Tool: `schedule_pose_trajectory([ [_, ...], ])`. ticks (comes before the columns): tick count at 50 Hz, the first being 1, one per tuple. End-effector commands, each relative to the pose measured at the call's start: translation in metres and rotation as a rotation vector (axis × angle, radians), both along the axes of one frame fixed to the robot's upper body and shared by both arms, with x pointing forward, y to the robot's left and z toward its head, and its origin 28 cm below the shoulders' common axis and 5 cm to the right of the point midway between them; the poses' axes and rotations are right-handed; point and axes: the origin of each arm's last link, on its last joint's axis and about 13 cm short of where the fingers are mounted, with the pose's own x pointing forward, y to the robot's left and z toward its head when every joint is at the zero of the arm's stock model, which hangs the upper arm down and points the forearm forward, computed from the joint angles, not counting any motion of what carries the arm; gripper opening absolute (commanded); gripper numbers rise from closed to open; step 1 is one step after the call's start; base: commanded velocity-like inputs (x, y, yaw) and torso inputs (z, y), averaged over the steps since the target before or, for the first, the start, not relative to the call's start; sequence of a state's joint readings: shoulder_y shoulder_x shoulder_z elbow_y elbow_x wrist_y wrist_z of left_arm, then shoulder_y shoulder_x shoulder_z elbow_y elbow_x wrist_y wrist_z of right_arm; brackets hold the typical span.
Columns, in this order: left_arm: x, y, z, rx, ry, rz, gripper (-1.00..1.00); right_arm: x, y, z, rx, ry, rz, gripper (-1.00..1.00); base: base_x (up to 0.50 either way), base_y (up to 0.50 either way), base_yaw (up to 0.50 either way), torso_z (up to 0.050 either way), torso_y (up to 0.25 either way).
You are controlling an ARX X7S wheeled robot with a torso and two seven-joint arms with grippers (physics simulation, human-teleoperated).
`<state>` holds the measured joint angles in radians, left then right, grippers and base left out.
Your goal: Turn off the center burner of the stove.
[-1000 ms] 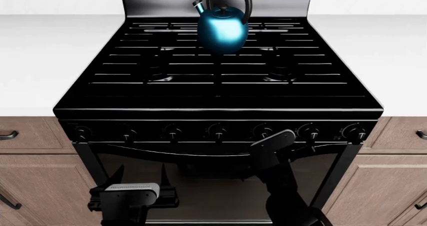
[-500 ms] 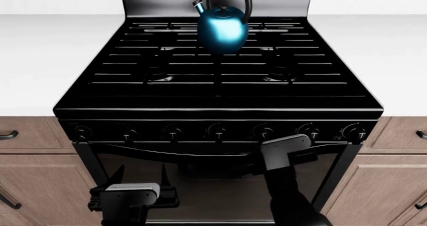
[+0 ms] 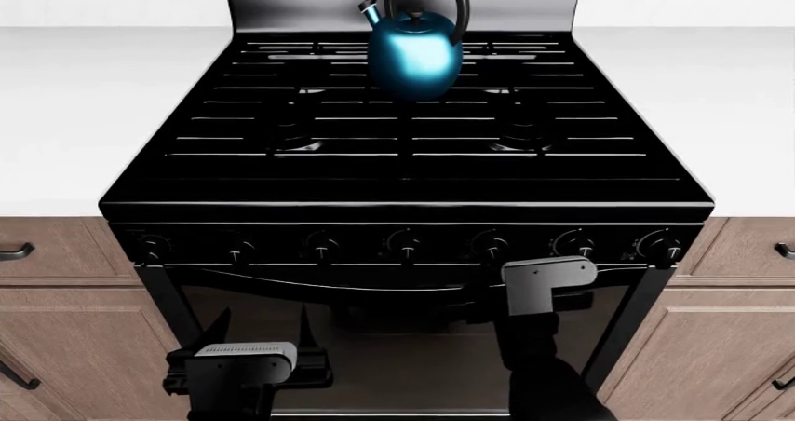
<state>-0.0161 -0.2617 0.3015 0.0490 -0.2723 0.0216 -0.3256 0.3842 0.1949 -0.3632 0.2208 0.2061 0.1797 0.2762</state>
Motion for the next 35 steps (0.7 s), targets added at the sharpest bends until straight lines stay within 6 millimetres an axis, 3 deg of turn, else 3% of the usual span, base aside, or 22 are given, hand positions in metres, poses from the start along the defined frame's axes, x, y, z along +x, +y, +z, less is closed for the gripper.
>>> schedule_pose_trajectory([
  [1, 0.0, -0.0001, 0.0, 0.0, 0.0, 0.0, 1.0, 0.0026, -0.0168, 0.0093, -0.032, -0.076, -0.126, -1.0, 0.0, 0.0, -0.01, 0.0, 0.0],
  [35, 0.0003, 0.0, -0.0001, 0.001, 0.001, 0.003, 1.0, 0.0021, -0.0189, 0.0081, 0.181, -0.087, -0.167, -1.0, 0.0, 0.0, -0.01, 0.001, 0.003],
])
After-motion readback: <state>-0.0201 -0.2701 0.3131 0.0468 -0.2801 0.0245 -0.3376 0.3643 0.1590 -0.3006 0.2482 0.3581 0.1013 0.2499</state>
